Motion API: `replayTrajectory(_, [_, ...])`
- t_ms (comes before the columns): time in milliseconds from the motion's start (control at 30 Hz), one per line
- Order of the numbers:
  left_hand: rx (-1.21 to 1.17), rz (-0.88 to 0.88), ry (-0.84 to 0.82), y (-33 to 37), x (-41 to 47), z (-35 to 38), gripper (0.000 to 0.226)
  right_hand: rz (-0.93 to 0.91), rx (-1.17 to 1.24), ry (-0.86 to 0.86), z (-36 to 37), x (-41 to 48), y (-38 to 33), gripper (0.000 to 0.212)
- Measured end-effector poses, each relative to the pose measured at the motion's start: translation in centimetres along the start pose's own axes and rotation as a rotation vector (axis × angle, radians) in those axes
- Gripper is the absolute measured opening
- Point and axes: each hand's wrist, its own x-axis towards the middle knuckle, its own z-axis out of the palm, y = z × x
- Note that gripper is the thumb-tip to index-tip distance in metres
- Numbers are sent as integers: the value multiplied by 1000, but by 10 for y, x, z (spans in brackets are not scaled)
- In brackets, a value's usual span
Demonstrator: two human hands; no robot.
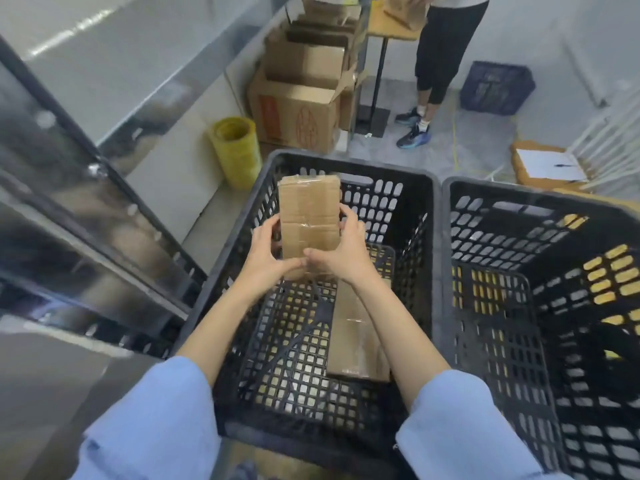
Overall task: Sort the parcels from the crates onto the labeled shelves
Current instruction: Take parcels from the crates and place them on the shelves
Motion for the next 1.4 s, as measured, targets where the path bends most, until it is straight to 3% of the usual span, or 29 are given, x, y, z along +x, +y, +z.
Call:
replayTrajectory(267, [-125,68,239,39,-72,-2,60,-50,305,-158,-27,-43,-34,60])
replayTrajectory(367, [-106,90,330,51,-107,4,58,-33,292,-204,-42,-68,-46,49])
replayTrajectory(500, [-48,169,451,66,-152,20,68,-104,251,-231,-58,-103,-54,49])
replayTrajectory(667, [-71,164,564,74,-214,32,84,-288,223,-446,-72,-150,-59,61])
replayTrajectory(800, [-70,173,704,77,-271,33,71,-449,192,-569,-62,-184,-57,60])
replayTrajectory(967, [9,176,862,70,-342,25,67,-606,170,-737,-32,-224,-50,79])
replayTrajectory(1267, [211,82,1104,43,-465,17,89,-814,181,-940,31,-307,-44,72])
replayTrajectory(1400, [251,-9,1174,30,-517,20,94,-785,184,-1052,61,-342,-39,58])
